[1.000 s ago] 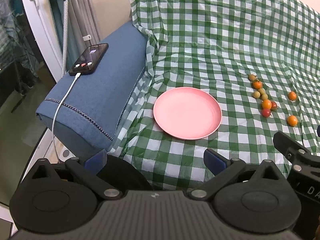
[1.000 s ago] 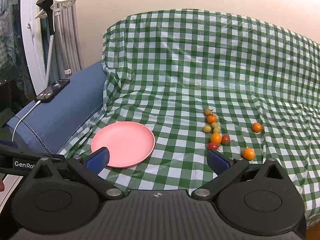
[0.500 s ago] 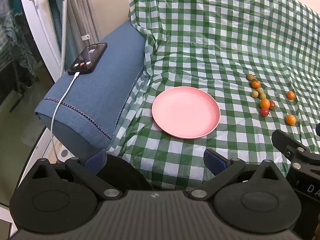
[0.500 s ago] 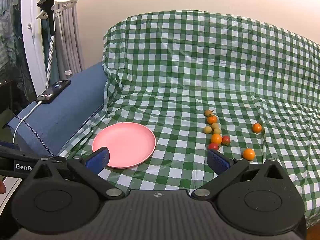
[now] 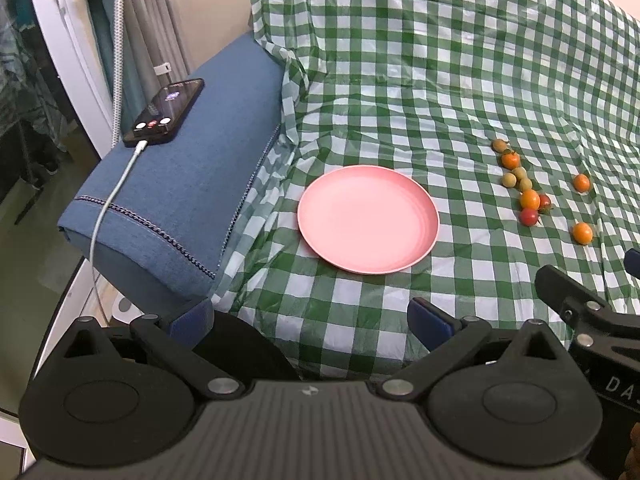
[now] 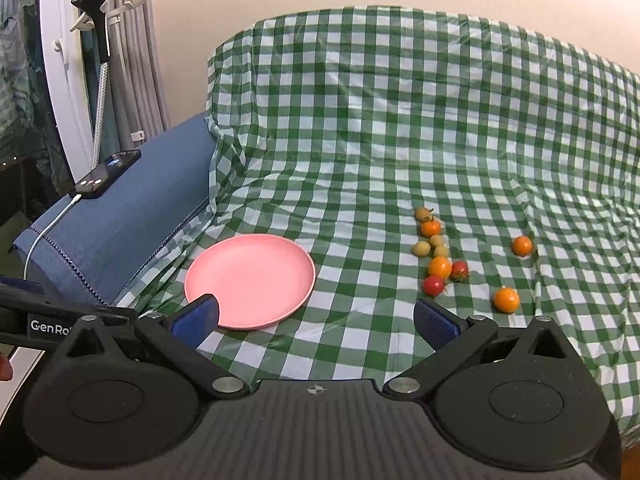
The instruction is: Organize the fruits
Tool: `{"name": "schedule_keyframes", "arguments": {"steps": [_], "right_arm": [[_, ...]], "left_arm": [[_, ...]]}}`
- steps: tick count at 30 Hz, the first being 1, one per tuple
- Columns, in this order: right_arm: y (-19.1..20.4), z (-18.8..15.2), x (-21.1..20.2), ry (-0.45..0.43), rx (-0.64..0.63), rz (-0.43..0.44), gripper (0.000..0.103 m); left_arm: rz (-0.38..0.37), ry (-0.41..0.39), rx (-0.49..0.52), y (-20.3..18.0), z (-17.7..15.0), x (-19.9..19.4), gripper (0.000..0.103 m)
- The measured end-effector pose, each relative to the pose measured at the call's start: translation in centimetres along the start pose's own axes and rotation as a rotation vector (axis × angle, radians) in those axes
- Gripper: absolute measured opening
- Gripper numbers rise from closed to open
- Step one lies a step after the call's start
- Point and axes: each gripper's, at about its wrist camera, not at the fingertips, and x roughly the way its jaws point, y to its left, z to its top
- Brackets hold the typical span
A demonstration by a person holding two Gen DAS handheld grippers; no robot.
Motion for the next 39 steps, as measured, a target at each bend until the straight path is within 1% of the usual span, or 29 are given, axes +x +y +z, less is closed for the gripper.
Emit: {"name": "schedule_keyframes", "arguments": {"steps": [8, 20, 39], "right_arm": [[-0.2, -0.1, 1.1, 0.013, 0.01, -0.011, 0.103], [-0.8, -0.4, 2.9, 0.035, 0.017, -0.004, 0.103], [-1.5, -0.4, 3.7, 0.041, 0.032, 0.016, 0.103]], "left_arm": [[-0.003, 0.021, 0.021, -0.7, 0.6, 1.3, 0.103], [0.007, 0.06, 0.034, -1.2, 1.3, 3.0, 0.103], [0.026, 0.068, 0.058, -2.1, 1.8, 3.5, 0.103]]}}
